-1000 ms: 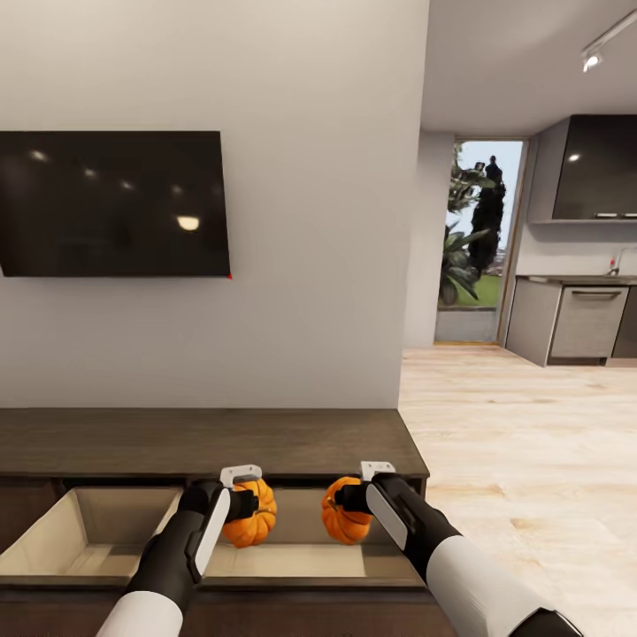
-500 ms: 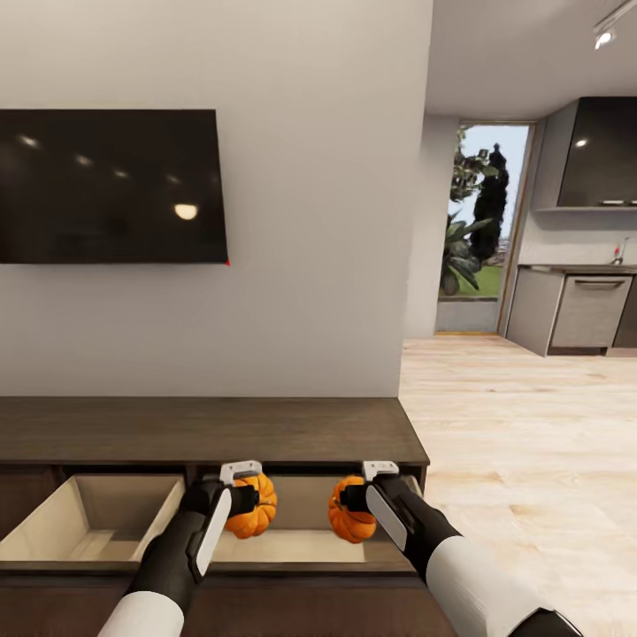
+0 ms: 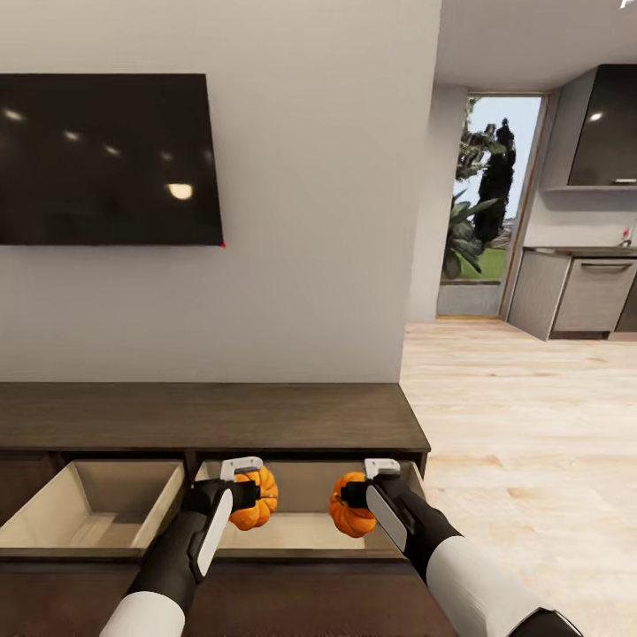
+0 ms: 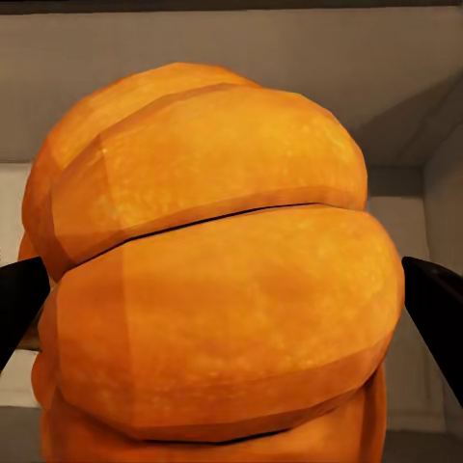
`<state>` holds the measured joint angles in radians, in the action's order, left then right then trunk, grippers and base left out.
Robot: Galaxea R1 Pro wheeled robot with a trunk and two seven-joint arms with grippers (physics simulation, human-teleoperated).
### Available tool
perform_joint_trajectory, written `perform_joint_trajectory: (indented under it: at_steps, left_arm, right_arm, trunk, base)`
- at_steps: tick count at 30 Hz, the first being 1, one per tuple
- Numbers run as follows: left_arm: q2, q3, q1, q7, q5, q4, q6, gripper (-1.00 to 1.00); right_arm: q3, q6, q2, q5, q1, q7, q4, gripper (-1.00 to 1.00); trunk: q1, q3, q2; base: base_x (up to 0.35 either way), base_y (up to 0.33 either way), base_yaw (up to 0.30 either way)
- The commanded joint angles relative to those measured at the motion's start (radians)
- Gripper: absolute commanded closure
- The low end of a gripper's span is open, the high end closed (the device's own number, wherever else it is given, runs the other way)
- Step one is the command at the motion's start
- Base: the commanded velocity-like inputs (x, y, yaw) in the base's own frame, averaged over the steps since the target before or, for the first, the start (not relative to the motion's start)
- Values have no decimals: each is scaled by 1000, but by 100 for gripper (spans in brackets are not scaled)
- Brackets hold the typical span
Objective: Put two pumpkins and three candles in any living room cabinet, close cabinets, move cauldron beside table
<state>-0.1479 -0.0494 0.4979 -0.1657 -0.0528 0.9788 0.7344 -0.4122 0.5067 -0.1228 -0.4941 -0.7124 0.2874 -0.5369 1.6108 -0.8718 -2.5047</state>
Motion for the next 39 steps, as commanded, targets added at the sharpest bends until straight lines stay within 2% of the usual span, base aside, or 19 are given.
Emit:
perform_joint_trajectory:
  at_steps: [1, 5, 11, 16, 19, 26, 30, 32, 36, 39]
  left_arm:
    - [-1, 0, 1, -5, -6, 1, 4, 100]
    - [-1, 2, 1, -5, -6, 1, 3, 100]
    - [-1, 2, 1, -3, -6, 1, -4, 100]
    - [-1, 2, -2, -4, -7, -7, -68, 100]
    - [-1, 2, -2, -5, -7, -8, -79, 100]
    - [-1, 2, -3, -5, -9, -9, -114, 100]
    - [0, 2, -3, -5, -55, -8, -119, 100]
    - [1, 2, -3, -5, -67, -8, -119, 100]
    - [1, 2, -3, -5, -71, -8, -120, 100]
    - [1, 2, -3, -5, -71, -8, -121, 100]
  right_arm:
    - [-7, -7, 1, -11, -1, 12, -2, 100]
    - [-7, -44, 1, -12, -1, 12, 1, 100]
    - [-8, -89, 2, -12, -1, 13, 4, 100]
    - [-8, -108, 2, -8, -1, 13, 5, 100]
    - [-8, -133, 2, 21, -1, 13, 5, 100]
    - [-8, -140, 2, 31, -1, 13, 5, 100]
    - [-8, -140, 1, 32, -1, 13, 5, 100]
    - [-8, -141, 1, 32, -1, 13, 5, 100]
    - [-8, -142, 2, 34, -1, 13, 5, 100]
    - [-8, -143, 2, 34, -1, 13, 5, 100]
  trunk:
    - [0, -5, -1]
    - [0, -5, -1]
    - [3, -28, -2]
    - [5, -48, -3]
    - [6, -59, -4]
    - [10, -86, -6]
    - [11, -102, -7]
    - [12, -109, -7]
    - [13, -113, -7]
    - [14, -125, -8]
  base:
    - [0, 0, 0]
    - [0, 0, 0]
    - [0, 0, 0]
    - [0, 0, 0]
    - [0, 0, 0]
    - [0, 0, 0]
    - [0, 0, 0]
    - [0, 0, 0]
    - [0, 0, 0]
    - [0, 0, 0]
